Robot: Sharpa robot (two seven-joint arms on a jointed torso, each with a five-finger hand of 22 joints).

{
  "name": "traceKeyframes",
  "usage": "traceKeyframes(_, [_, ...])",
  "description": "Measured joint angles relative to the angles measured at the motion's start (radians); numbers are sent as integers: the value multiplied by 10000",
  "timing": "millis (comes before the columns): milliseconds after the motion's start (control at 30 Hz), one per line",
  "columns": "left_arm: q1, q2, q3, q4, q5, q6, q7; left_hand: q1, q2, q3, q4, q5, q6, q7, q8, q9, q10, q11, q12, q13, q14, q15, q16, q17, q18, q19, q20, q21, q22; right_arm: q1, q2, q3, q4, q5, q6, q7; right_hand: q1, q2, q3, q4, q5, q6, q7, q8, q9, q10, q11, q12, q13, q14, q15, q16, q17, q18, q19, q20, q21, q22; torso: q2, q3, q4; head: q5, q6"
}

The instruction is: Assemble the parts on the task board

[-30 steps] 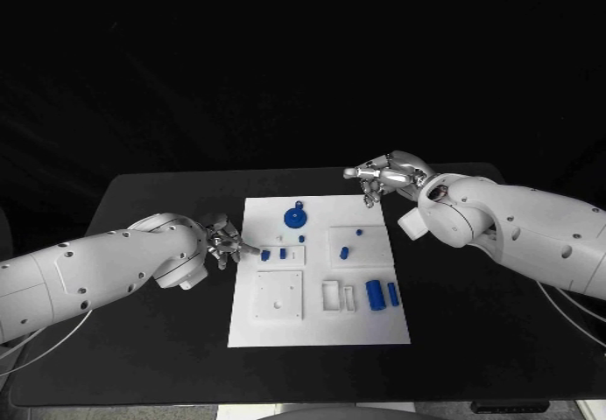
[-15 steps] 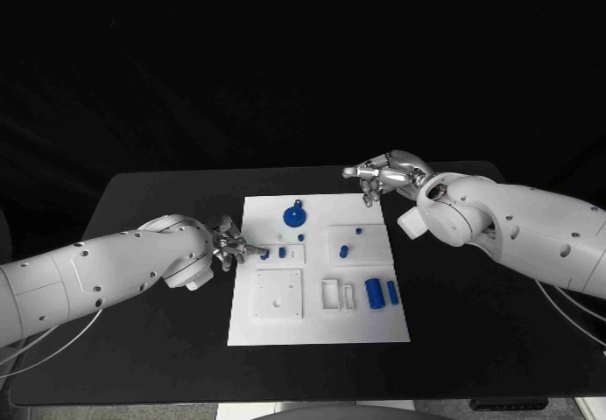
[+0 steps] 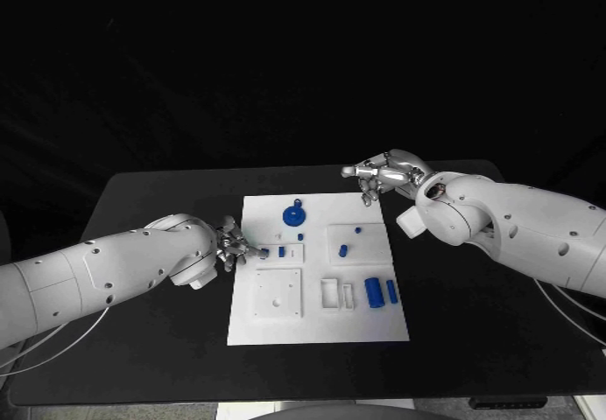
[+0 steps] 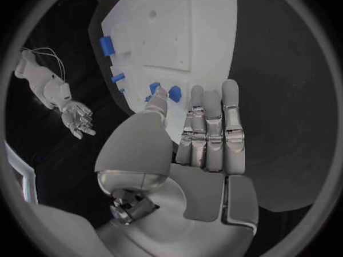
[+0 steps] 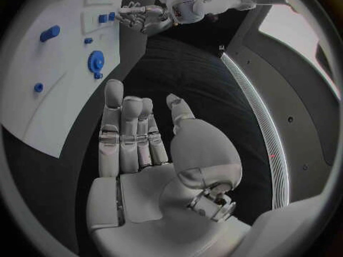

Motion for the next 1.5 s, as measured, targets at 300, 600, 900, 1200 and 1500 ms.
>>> traceKeyframes(300, [-32,105,-20,-40,8,123,-10,-26,139,-144,-258,0,180,-105,0,64,-38,-34,485,238,-35,-35,493,73,0,-34,-40,163,546,-1,1,0,0,-1,0,0,0,0,0,0,0,0,0,0,0,0,0,0,0,0,0,0,0,0,0,0,0,0,0,1,2,-37,-30])
traceKeyframes(600, [-39,148,-60,-62,-17,182,-52,-128,36,-41,-155,0,233,-88,90,220,-79,-72,774,349,-71,-70,833,78,1,2,-75,233,701,-1,-1,0,6,-2,0,-1,0,0,-1,0,0,0,0,0,0,0,0,0,0,0,0,0,0,0,0,0,0,0,-2,5,6,-68,-35])
traceKeyframes(900, [-33,242,-97,-156,-81,141,-119,-145,70,-41,-155,0,308,-160,156,295,-6,-139,969,423,6,-147,1069,93,0,90,-162,393,699,-2,-1,0,11,-2,0,-4,0,0,-1,-1,-1,0,0,0,0,0,0,0,0,0,0,0,0,0,0,0,0,0,-1,1,0,-80,-43])
traceKeyframes(1200, [-40,302,-113,-232,-129,11,-181,-10,525,-257,-370,1,344,-192,214,327,-6,-138,1015,439,21,-162,1136,59,1,90,-161,620,698,-2,-8,0,27,-2,1,-5,0,0,-1,-1,-1,0,0,0,0,0,0,0,0,0,0,0,0,0,0,0,0,0,0,3,5,-112,-58])
traceKeyframes(1500, [-33,371,-111,-340,-153,-129,-193,455,1022,-188,-853,128,346,-194,153,242,-41,-172,1014,434,21,-161,1136,14,1,53,-197,735,697,-2,-17,0,35,-4,2,-8,0,0,-3,-2,-1,0,0,0,0,0,0,0,0,0,0,0,0,0,0,0,0,-1,-1,3,5,-128,-71])
